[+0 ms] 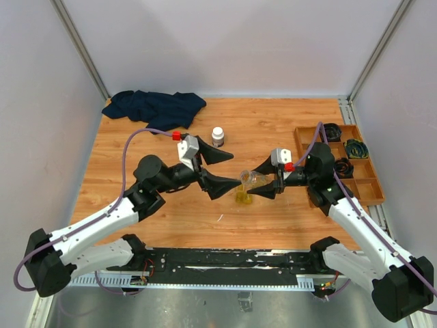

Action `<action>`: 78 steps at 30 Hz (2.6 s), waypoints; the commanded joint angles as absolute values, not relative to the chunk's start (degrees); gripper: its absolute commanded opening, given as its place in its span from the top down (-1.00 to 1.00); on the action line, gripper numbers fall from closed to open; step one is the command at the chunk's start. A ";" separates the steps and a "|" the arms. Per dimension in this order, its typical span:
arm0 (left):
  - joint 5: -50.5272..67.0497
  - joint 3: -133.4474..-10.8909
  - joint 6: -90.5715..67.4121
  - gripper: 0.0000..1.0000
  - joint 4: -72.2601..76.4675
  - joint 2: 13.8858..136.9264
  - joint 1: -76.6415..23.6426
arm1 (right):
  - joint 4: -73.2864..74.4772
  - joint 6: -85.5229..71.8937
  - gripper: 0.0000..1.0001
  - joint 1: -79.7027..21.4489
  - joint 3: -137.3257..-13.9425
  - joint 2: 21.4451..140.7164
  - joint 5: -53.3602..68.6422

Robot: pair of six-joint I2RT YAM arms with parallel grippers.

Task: Sort the pills into containers

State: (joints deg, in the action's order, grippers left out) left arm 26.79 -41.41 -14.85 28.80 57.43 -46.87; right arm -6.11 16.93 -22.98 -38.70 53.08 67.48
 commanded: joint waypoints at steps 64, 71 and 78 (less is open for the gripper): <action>-16.03 -47.68 -22.90 0.42 17.09 62.61 -67.85 | -7.20 18.11 0.99 -22.51 -39.66 52.82 67.32; -2.75 -45.06 -18.12 0.75 19.89 60.78 -63.44 | -7.21 18.04 0.99 -22.50 -39.65 52.82 67.53; 19.43 -39.72 -3.57 0.94 26.57 59.86 -55.57 | -7.19 18.02 0.99 -22.51 -39.68 52.89 67.59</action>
